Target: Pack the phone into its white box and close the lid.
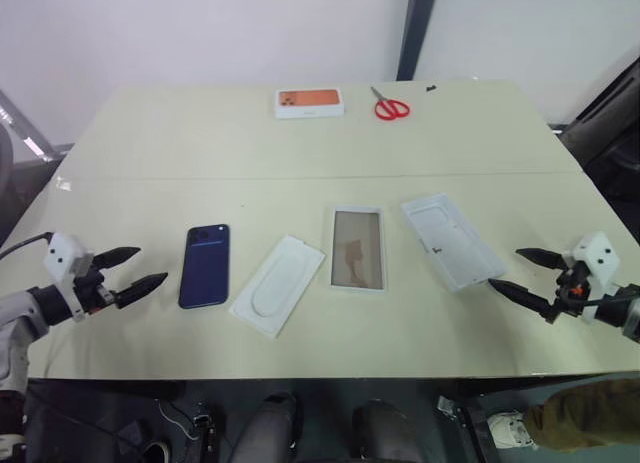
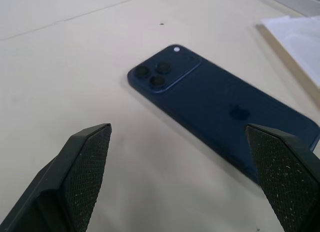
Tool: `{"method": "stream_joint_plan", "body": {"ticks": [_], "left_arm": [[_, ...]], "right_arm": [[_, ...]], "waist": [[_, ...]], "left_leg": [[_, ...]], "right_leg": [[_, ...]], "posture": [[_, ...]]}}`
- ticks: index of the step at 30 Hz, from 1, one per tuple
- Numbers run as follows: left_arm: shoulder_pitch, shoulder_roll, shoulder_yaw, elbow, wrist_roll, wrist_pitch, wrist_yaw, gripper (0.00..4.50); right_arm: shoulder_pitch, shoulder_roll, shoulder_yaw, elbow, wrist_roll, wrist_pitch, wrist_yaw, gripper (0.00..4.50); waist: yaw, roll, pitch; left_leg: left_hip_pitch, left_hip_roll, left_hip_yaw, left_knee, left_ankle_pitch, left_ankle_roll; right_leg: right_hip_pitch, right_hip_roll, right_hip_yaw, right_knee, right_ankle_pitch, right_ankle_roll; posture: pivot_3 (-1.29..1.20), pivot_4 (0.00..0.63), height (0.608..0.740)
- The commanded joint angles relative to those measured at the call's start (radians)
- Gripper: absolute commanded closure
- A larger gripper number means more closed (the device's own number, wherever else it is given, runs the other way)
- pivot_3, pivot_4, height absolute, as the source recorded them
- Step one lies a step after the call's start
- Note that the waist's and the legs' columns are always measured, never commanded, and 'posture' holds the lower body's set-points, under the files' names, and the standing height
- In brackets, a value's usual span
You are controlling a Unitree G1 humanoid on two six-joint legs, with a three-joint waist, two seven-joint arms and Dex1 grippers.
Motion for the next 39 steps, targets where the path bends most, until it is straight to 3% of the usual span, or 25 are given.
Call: {"method": "stream_joint_plan", "body": {"ticks": [1,8,13,21,26,30,39], "left_arm": [[-0.018,0.005,0.010,-0.046,-0.026,0.023,0.006,0.03],[-0.020,0.010,-0.020,-0.107,-0.020,0.088,0.025,0.03],[-0.014,-0.001,-0.125,-0.303,0.023,0.200,0.115,0.03],[-0.074,-0.041,-0.238,-0.454,-0.044,0.485,0.203,0.03],[-0.197,-0.064,-0.271,-0.425,-0.175,0.767,0.202,0.03],[-0.245,-0.079,-0.297,-0.427,-0.219,0.892,0.219,0.03],[-0.304,-0.119,-0.387,-0.369,-0.174,0.958,0.267,0.03]], "right_arm": [[-0.024,-0.006,-0.014,-0.031,0.007,-0.008,-0.009,0.01],[-0.056,-0.003,0.009,-0.055,0.005,0.001,-0.018,0.01],[-0.101,0.013,0.065,-0.173,0.038,0.053,-0.021,0.01],[-0.173,0.067,0.197,-0.351,0.047,0.124,-0.056,0.01],[-0.183,0.069,0.292,-0.417,0.013,0.113,-0.034,0.01],[-0.195,0.068,0.333,-0.430,-0.003,0.101,-0.022,0.01],[-0.223,0.097,0.366,-0.417,-0.011,0.103,-0.040,0.01]], "waist": [[0.000,0.000,0.000],[-0.001,0.000,0.000],[0.000,0.000,0.000],[0.000,0.000,0.000],[0.003,-0.001,0.001],[-0.002,-0.002,0.001],[0.000,-0.002,0.001]], "left_leg": [[0.000,0.000,0.000,0.000,0.000,0.000],[0.000,0.000,0.000,0.000,0.000,0.000],[0.000,0.000,0.000,0.000,0.000,0.000],[-0.001,0.000,0.000,0.000,0.000,0.000],[-0.001,0.000,-0.001,0.001,0.000,0.000],[-0.001,-0.001,-0.001,0.002,0.000,0.000],[-0.001,-0.001,-0.001,0.002,0.000,0.000]], "right_leg": [[0.000,0.000,0.000,0.000,0.000,0.000],[0.000,0.000,0.000,0.000,0.000,0.000],[0.000,0.000,0.000,0.000,0.000,0.000],[0.000,0.000,0.000,0.000,0.000,0.000],[0.000,0.000,-0.001,0.001,0.000,0.000],[0.000,0.000,-0.001,0.000,0.000,0.000],[0.000,0.001,-0.001,0.001,0.000,0.000]], "posture": [[0.00,0.150,0.734],[0.00,0.150,0.734],[0.00,0.150,0.734],[0.00,0.150,0.734],[0.00,0.150,0.734],[0.00,0.150,0.734],[0.00,0.150,0.734]]}}
